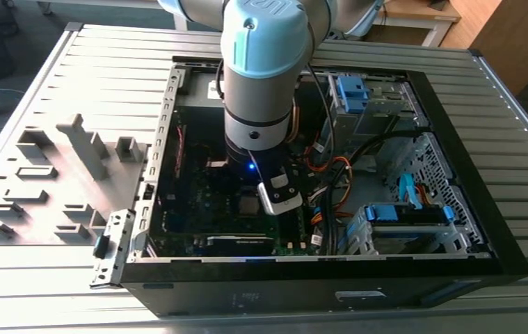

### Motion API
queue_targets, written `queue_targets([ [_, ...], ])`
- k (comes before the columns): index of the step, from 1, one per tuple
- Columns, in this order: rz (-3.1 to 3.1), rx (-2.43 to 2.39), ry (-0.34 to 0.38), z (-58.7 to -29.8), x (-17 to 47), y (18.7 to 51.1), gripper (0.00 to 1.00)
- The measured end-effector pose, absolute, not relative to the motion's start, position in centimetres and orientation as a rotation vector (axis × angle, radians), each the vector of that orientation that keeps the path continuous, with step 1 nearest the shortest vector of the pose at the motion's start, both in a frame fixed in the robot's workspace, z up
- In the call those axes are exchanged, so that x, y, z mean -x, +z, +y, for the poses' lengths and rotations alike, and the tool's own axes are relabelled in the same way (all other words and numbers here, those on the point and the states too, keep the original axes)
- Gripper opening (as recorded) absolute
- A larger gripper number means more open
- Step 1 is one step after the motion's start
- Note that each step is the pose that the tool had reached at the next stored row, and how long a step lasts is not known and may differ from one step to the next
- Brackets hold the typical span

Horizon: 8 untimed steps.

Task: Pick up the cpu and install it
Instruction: 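Place the cpu into insertion slot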

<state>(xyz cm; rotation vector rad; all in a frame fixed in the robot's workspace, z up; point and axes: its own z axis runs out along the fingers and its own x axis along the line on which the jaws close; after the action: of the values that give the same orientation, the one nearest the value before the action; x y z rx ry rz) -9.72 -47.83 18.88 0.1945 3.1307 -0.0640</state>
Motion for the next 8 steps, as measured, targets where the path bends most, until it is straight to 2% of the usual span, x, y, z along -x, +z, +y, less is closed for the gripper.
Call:
queue_targets([
  [3, 3.131, -0.195, -0.064, -47.83, 9.73, 18.88, 0.62],
  [4, 3.13, -0.195, -0.064, -47.83, 9.72, 18.88, 0.55],
  [8, 3.131, -0.195, -0.064, -47.83, 9.72, 18.88, 0.55],
])
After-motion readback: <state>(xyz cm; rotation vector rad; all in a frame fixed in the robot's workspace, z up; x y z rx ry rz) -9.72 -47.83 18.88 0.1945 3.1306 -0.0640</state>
